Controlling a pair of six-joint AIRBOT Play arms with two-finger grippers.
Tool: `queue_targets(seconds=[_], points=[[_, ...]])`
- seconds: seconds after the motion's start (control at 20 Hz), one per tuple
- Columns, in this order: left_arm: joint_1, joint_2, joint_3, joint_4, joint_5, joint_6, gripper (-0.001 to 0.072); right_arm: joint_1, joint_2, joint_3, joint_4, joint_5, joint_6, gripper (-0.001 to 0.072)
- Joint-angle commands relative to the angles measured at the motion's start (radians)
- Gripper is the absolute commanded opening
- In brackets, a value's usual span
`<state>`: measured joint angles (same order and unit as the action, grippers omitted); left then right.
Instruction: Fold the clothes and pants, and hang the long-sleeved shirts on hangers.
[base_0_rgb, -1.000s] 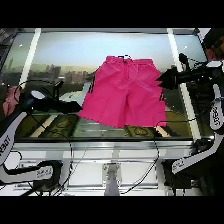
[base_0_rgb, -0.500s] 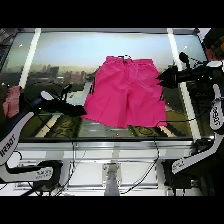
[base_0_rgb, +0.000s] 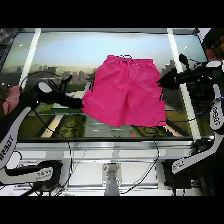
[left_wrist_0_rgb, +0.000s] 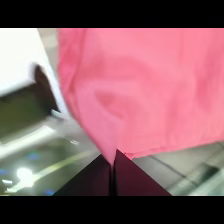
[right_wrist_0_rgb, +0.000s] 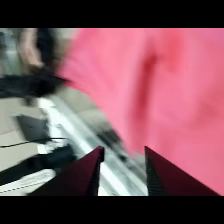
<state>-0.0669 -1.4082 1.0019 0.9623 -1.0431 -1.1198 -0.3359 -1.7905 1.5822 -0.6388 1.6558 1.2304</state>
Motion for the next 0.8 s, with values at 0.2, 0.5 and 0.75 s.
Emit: queue_targets(seconds=[0.2,0.5,0.75], points=[[0.000,-0.018,0.241,0.268,0.242,-0.214,0.0008,0.002,-0.002,-0.002,-0.341,-0.011,0.134,0.0336],[0.024,-0.111,0.293,0.264,0.366,-0.328,0.0009,0.002,-0.006,-0.003,-0.407,0.029,0.193,0.0338],[0.016,-0.159,0.292,0.269,0.207,-0.332,0.0009,0.002,-0.006,-0.128,-0.449,0.034,0.198,0.0339]])
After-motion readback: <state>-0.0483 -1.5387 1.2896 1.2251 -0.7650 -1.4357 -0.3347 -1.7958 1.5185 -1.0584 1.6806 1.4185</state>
